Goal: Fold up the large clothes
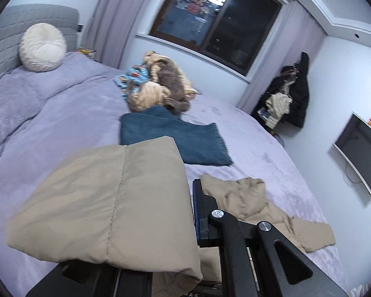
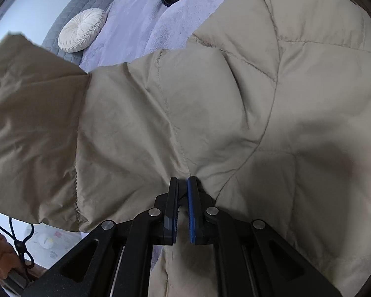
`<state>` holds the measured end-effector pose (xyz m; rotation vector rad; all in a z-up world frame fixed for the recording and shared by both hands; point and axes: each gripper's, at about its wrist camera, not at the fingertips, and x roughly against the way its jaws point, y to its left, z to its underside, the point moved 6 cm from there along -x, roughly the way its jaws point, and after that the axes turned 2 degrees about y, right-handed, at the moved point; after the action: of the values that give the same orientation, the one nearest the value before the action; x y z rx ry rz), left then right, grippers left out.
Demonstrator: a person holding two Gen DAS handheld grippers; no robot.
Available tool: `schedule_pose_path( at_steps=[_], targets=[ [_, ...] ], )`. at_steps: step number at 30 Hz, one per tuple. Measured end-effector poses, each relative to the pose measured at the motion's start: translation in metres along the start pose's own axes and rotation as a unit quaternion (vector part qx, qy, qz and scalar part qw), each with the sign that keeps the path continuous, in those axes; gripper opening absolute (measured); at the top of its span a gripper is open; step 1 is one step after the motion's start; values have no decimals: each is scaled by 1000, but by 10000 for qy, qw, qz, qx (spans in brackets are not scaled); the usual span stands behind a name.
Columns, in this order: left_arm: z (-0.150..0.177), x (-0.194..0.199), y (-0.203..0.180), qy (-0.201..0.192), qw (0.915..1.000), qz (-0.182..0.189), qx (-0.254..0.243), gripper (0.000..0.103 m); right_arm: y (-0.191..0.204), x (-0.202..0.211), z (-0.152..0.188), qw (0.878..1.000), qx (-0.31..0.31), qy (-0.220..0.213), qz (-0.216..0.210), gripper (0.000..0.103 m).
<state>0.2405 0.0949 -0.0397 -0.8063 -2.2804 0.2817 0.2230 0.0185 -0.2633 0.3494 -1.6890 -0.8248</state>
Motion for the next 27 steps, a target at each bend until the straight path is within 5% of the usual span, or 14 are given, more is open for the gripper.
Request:
schedule_pose_path(
  at_steps=[3,8,13,17,18,19,20,21,27],
  targets=[
    [14,-37,-62,330,9981,285,-436,11,-13,43,8,9997,25,-255,53,8],
    [76,-112,-140,1131,9876,322,-1038,11,-71,146,27,9901,-147,-1124,833,8],
    [150,-186,-163,1929,9662,-475,-1645,11,-134,216,52,9781,-526,-1463,1381,8],
    [184,-205,-159,2235,9512,-892,-1931,12,-158,230,65,9763,-720,-1408,1477,8],
    [186,-203,-160,2201,9504,-933,-1989,17,-162,232,62,9765,-758,-1402,1451,8],
    [187,-200,-162,2219,9500,-882,-2010,42,-171,237,61,9768,-777,-1408,1412,8],
    [188,-197,-167,2203,9518,-760,-1995,81,-170,236,61,9770,-785,-1419,1386,8],
    [185,-191,-169,2089,9548,-700,-1998,93,-172,238,61,9771,-786,-1438,1356,8],
    [158,-143,-156,1716,9617,-677,-2025,98,-184,248,54,9790,-593,-1461,1290,9]
  ],
)
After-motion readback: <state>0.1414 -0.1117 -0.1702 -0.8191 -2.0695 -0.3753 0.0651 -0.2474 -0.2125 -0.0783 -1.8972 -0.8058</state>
